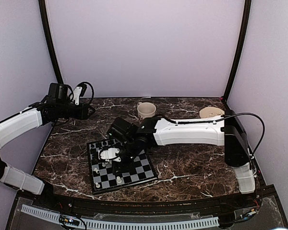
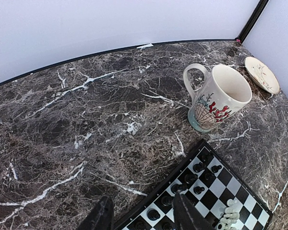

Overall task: Set up the chess pieces on the board
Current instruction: Place the queen at d1, then pick up the king from the chessboard.

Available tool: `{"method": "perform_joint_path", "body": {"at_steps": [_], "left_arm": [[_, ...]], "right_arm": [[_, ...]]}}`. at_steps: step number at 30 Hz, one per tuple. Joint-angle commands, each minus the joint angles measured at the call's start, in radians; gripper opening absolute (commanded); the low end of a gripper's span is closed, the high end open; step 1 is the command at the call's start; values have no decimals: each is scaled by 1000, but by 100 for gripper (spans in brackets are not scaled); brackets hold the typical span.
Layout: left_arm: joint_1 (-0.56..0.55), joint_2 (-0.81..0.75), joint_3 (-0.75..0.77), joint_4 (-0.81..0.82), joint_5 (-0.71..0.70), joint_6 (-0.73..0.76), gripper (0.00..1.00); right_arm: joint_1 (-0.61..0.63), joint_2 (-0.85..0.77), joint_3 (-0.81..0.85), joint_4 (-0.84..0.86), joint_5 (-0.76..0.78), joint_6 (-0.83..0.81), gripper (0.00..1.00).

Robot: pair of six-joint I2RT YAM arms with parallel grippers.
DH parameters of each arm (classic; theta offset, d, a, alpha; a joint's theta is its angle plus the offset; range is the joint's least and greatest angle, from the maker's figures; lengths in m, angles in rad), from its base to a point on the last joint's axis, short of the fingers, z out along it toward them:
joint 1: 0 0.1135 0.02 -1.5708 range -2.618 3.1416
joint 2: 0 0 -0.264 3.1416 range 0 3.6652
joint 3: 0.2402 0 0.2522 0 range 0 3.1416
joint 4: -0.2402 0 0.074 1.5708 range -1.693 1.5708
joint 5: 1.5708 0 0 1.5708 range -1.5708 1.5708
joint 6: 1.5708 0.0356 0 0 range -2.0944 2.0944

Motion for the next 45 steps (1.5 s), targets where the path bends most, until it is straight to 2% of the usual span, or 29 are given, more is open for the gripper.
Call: {"method": "perform_joint_path", "body": {"at_steps": [1, 8, 20, 24, 28, 39, 45], "left_arm": [[5, -22, -6, -4, 8, 8, 44], [5, -18, -8, -5, 12, 8, 44], [5, -16, -8, -3, 23, 6, 44], [6, -14, -8, -1, 28, 5, 44], [5, -13, -8, 1, 32, 3, 44], [5, -6, -8, 1, 41, 1, 44], [5, -4, -7, 1, 42, 0, 44]], "right_arm": [[-80, -32, 70, -31, -5, 36, 33], [-151, 71, 189, -43, 51, 96, 29], [-152, 176, 256, -84, 28, 91, 47], [-152, 205, 274, -87, 25, 97, 48], [-152, 235, 301, -92, 16, 101, 44], [-152, 271, 343, -110, -18, 111, 25], [-152, 267, 341, -114, -25, 108, 9]]}}
